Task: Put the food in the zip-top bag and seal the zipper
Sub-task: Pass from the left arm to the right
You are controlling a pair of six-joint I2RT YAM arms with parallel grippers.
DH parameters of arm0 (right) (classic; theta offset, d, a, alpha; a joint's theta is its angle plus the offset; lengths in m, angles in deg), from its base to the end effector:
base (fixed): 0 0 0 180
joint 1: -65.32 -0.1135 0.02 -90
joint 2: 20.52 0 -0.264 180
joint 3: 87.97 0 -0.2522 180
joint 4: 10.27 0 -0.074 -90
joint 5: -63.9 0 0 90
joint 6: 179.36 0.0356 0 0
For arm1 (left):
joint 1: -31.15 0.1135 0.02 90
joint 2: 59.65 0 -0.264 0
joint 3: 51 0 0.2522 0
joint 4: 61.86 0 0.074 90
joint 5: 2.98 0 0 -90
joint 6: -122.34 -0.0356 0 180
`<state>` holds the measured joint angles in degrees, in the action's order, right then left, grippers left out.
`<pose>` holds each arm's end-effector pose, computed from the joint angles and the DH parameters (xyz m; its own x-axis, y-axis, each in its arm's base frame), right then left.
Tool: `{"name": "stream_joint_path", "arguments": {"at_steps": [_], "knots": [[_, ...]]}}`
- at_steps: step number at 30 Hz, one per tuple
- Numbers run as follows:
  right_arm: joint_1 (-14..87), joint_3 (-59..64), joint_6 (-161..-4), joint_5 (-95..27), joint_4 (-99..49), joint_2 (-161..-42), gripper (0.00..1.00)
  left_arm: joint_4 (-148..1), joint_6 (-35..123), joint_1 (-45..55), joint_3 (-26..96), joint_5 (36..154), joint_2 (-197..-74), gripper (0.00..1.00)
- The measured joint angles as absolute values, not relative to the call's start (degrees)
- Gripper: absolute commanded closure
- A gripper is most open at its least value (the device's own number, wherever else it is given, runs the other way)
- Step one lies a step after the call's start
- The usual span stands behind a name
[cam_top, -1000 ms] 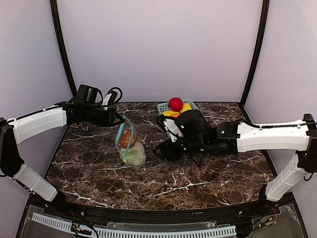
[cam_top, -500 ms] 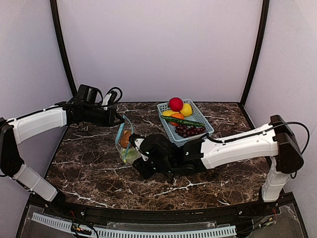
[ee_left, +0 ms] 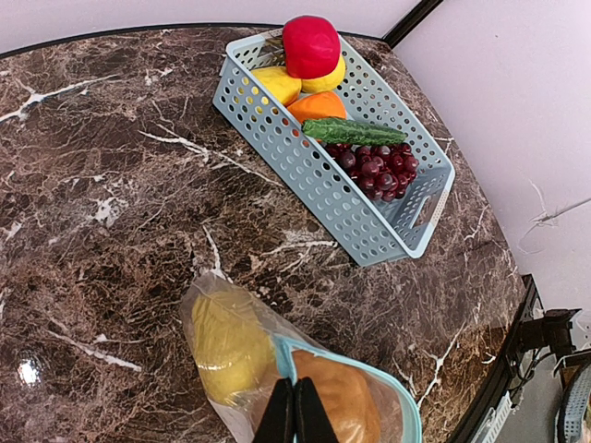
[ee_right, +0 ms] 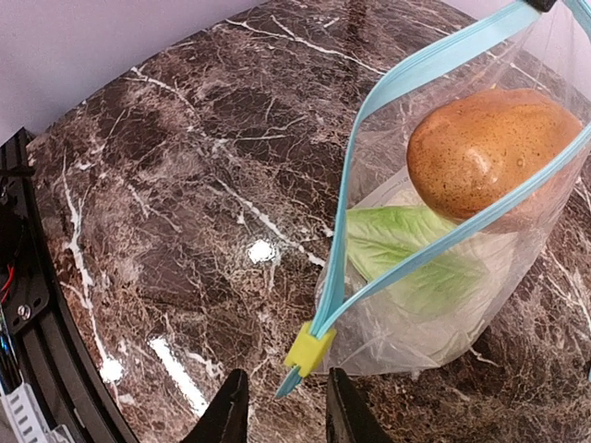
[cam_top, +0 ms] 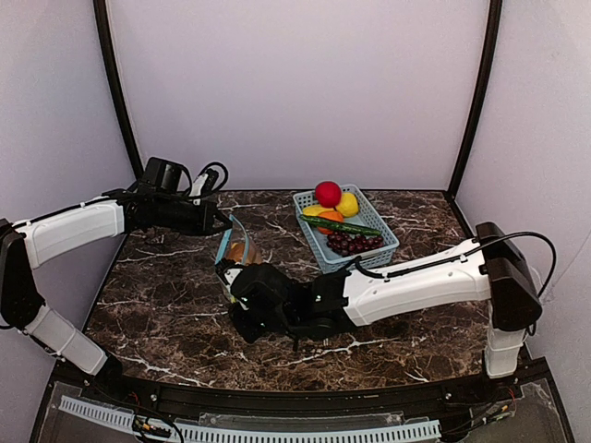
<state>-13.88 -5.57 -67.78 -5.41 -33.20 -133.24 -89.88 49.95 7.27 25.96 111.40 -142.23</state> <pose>0.0967 0.4396 0.2251 -0.4262 -0.3980 -0.8124 -0.7636 0.6398 0.0871 0.2917 -0.1452 0.2916 -0.6894 0.0039 -0.7243 0.4977 0.7291 -0.4698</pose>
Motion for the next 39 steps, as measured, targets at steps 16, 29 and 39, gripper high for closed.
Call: {"name": "stream_joint_path", "arguments": {"at_steps": [16,29,39], "knots": [[-13.88,-8.47,-67.21,-2.46,-36.31,-136.00,1.00,-89.88,49.97,7.27,25.96,111.38,-142.23,0.99],[-11.32,1.58,-71.21,-7.70,-34.21,-124.19,1.00,-93.64,47.98,7.27,26.16,105.55,-140.92,0.99],[-1.51,14.02,-77.03,-31.37,-25.25,-114.25,1.00,-95.74,48.05,7.27,22.25,113.96,-133.45,0.99]]}}
